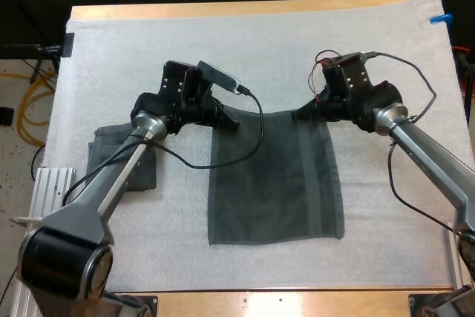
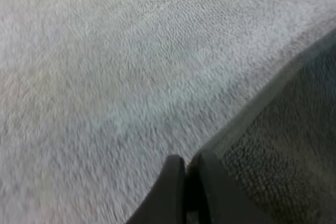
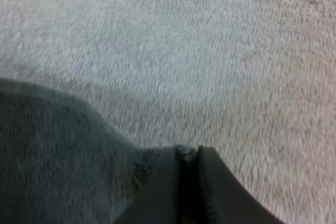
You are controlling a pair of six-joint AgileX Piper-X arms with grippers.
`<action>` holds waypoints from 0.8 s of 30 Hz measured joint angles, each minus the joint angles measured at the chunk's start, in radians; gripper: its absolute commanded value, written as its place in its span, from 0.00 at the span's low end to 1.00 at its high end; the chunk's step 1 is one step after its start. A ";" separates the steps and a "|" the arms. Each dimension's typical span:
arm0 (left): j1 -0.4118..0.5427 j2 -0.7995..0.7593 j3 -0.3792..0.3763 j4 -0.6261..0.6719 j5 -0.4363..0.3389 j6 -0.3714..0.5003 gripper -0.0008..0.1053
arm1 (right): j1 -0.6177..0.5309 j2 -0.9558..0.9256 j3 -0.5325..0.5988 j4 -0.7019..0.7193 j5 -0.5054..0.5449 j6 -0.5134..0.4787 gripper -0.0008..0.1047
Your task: Pick towel from pile fold and stack
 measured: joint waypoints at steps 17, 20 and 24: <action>0.000 0.030 -0.013 -0.050 -0.016 0.046 0.55 | -0.003 0.056 -0.025 -0.048 0.147 -0.011 0.72; 0.000 -0.018 -0.028 -0.004 -0.049 0.046 0.56 | -0.003 0.023 -0.046 -0.033 0.210 -0.009 0.76; 0.000 -0.130 -0.043 0.059 -0.068 0.041 0.56 | -0.003 -0.080 -0.061 0.012 0.226 -0.017 0.76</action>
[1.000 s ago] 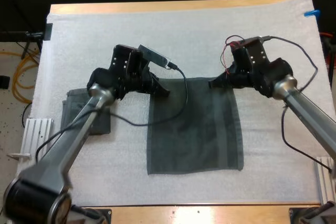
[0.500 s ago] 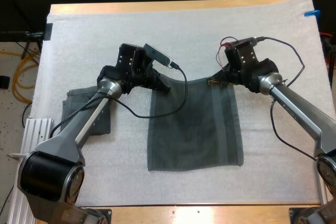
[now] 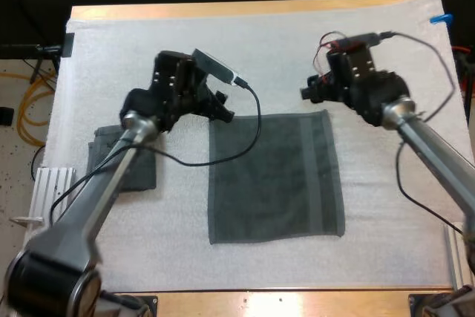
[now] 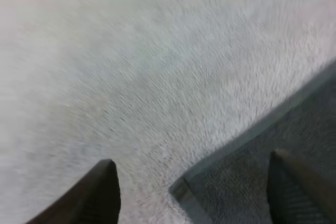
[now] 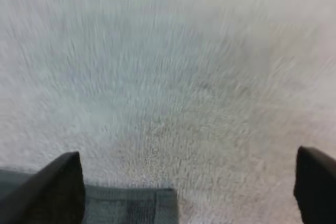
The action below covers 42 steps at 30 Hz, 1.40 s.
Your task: Pick towel from pile fold and stack
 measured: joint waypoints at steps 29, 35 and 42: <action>0.000 -0.846 0.073 0.703 0.005 -0.191 0.56 | 0.000 -0.790 0.005 0.788 -0.149 0.197 0.76; 0.000 -0.932 0.175 0.740 0.019 -0.241 0.55 | 0.000 -0.864 0.183 0.794 -0.207 0.269 0.76; 0.000 -0.956 0.266 0.743 0.059 -0.255 0.55 | 0.000 -0.886 0.474 0.663 -0.317 0.342 0.76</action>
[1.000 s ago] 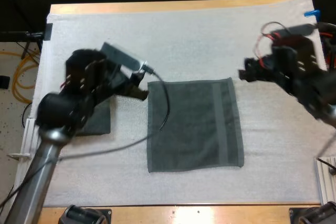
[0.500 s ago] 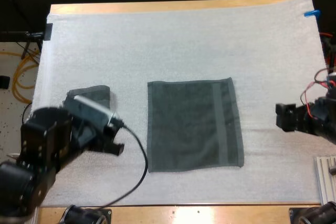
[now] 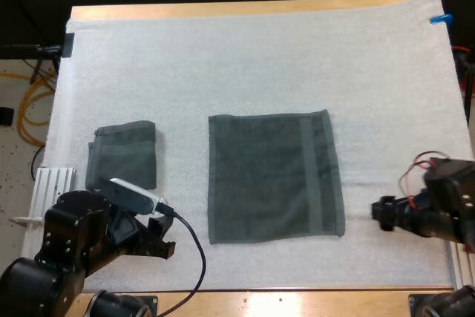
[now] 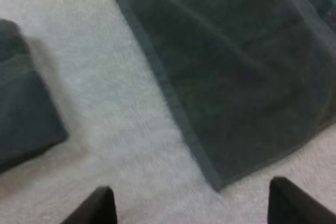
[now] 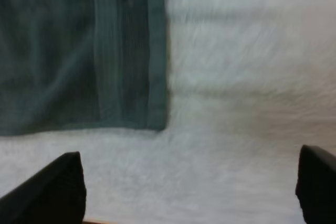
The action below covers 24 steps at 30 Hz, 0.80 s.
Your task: Pick towel from pile fold and stack
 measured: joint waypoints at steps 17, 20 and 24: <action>0.000 0.000 0.037 0.000 0.027 -0.007 0.55 | 0.000 0.242 0.425 -0.588 -0.342 0.204 0.76; 0.000 0.000 0.037 0.000 0.035 -0.007 0.55 | 0.000 0.290 0.435 -0.684 -0.351 0.233 0.76; 0.000 0.000 0.037 -0.006 0.038 -0.012 0.55 | 0.000 0.362 0.434 -0.766 -0.356 0.271 0.76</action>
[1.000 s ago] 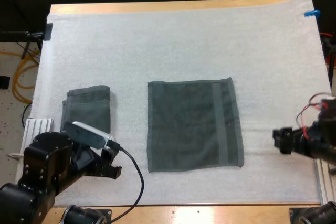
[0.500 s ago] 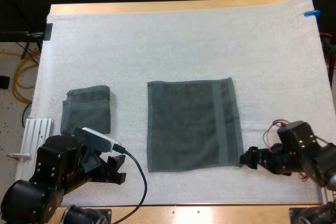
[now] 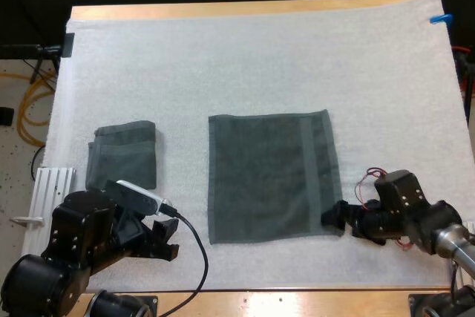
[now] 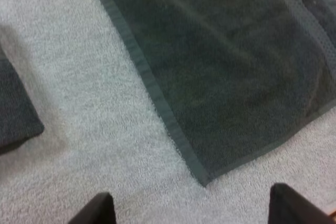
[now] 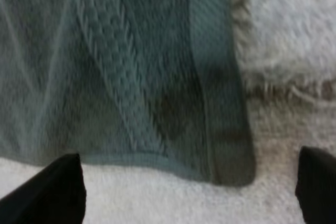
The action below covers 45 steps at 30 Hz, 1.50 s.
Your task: Pick towel from pile fold and stack
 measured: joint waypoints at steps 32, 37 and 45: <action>0.000 0.000 0.011 -0.012 0.001 -0.006 0.55 | -0.012 0.213 -0.017 -0.108 -0.167 0.010 0.22; 0.000 0.000 0.093 -0.093 0.008 -0.061 0.55 | -0.012 0.214 -0.015 -0.100 -0.155 0.000 0.02; 0.000 0.102 0.274 -0.286 0.063 -0.172 0.55 | -0.012 0.216 -0.013 -0.101 -0.153 -0.013 0.01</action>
